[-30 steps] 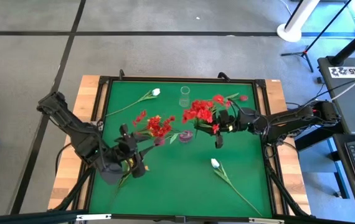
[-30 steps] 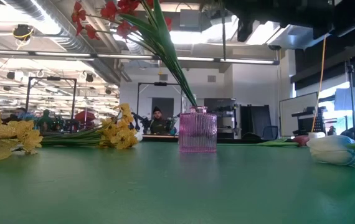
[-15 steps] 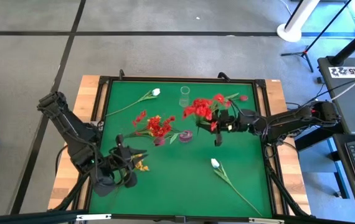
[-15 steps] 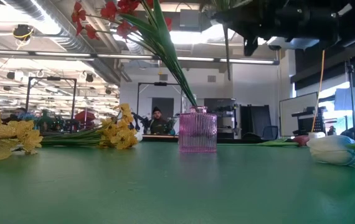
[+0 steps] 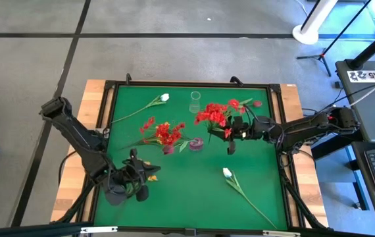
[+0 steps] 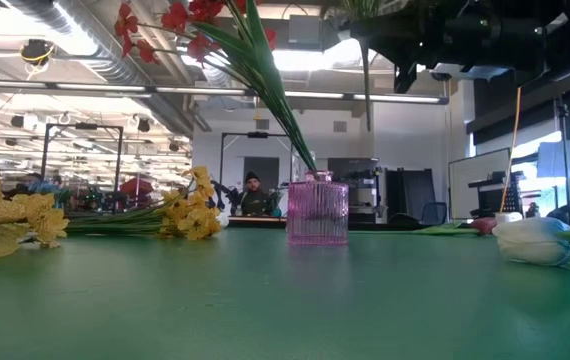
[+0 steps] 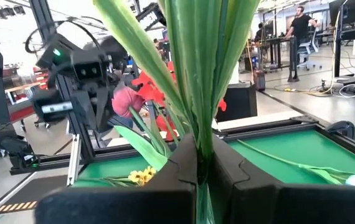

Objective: Sort flowers into vase by color
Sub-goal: Put the red flowers into the pink vase, then put the top yellow flowers into the transparent vase

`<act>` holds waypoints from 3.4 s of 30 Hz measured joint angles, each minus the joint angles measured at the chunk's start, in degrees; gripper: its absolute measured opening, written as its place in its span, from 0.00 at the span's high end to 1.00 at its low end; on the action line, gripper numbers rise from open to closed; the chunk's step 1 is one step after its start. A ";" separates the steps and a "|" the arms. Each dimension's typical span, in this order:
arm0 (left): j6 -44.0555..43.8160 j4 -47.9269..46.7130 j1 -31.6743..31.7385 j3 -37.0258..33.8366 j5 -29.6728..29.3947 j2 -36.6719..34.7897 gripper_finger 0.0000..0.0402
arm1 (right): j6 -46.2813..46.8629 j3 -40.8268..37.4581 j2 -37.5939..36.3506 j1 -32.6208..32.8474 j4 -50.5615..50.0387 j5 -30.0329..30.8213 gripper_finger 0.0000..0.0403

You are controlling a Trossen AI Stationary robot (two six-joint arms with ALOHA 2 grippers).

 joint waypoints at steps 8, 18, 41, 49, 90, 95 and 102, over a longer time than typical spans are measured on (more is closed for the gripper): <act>5.46 26.25 1.37 -15.01 5.64 -1.78 1.00 | -1.90 0.00 0.93 0.07 3.87 -2.98 0.97; 21.59 53.98 7.20 -26.34 13.70 -1.85 1.00 | -5.68 0.00 11.42 0.07 17.86 -3.14 0.97; 21.29 54.35 9.07 -26.60 14.23 -1.85 1.00 | -7.66 0.04 27.90 -0.45 31.99 2.72 0.97; 21.27 54.31 9.07 -26.60 14.21 -1.85 1.00 | -7.85 0.07 29.18 -0.46 29.02 3.29 0.91; 22.91 53.66 5.72 -26.60 6.02 -1.86 1.00 | -8.06 0.04 -1.64 -0.31 -20.94 6.74 0.42; 25.18 48.93 2.59 -26.60 -1.05 -5.81 1.00 | -7.97 0.04 -7.39 -0.31 -26.21 6.76 0.42; 25.33 37.05 1.72 -24.06 -10.85 -15.25 1.00 | -7.94 0.00 -13.34 -0.31 -30.09 7.79 0.42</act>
